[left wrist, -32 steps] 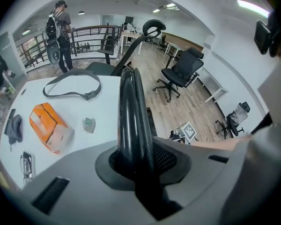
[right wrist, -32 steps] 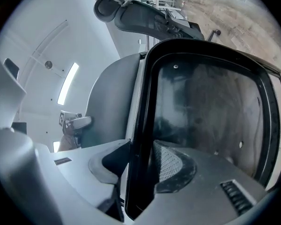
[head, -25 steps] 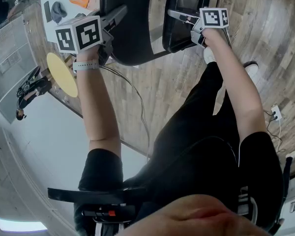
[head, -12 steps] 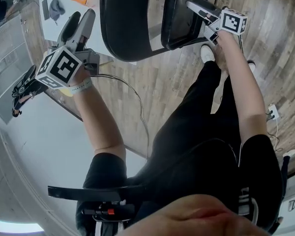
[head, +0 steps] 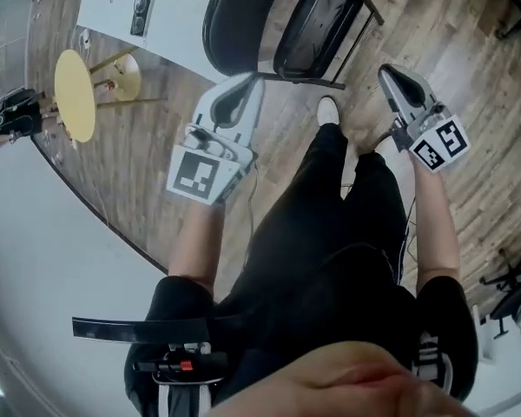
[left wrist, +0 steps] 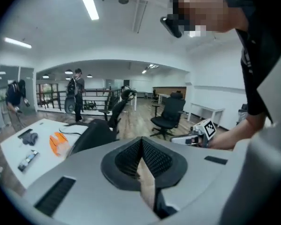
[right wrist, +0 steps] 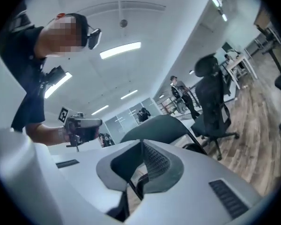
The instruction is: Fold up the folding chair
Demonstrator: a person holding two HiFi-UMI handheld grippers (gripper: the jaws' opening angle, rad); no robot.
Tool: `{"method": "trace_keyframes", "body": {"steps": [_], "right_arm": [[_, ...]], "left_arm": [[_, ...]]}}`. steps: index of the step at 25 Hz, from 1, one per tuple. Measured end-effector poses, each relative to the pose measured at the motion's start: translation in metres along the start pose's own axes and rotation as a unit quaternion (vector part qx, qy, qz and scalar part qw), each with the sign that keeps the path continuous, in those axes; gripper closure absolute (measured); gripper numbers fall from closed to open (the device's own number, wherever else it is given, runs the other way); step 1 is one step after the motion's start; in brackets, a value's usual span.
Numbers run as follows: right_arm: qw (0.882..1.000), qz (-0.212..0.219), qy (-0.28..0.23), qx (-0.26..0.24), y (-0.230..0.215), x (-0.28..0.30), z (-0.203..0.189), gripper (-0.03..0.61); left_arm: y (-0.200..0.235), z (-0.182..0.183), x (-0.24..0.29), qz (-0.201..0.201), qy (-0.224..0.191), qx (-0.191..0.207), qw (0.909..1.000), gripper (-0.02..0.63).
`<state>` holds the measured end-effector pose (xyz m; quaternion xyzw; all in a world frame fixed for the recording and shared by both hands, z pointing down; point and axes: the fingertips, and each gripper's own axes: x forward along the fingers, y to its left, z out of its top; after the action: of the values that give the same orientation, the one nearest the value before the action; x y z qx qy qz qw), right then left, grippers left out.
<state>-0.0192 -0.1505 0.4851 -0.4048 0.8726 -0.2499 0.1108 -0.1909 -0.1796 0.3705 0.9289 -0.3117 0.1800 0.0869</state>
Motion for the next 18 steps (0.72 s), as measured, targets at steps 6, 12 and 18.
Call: {"method": "trace_keyframes", "body": {"steps": [6, 12, 18], "right_arm": [[0.989, 0.086, 0.04, -0.112, 0.123, -0.063, 0.05, 0.568], [0.988, 0.105, 0.036, -0.11, 0.205, -0.099, 0.107, 0.568], [0.982, 0.071, 0.052, -0.164, 0.22, -0.109, 0.136, 0.569]], "left_arm": [[-0.127, 0.005, -0.026, -0.056, -0.038, -0.019, 0.9975, 0.609], [-0.188, 0.035, -0.071, -0.072, -0.058, -0.035, 0.995, 0.609], [-0.206, 0.05, -0.08, -0.075, -0.088, -0.067, 0.9911, 0.609]]}}
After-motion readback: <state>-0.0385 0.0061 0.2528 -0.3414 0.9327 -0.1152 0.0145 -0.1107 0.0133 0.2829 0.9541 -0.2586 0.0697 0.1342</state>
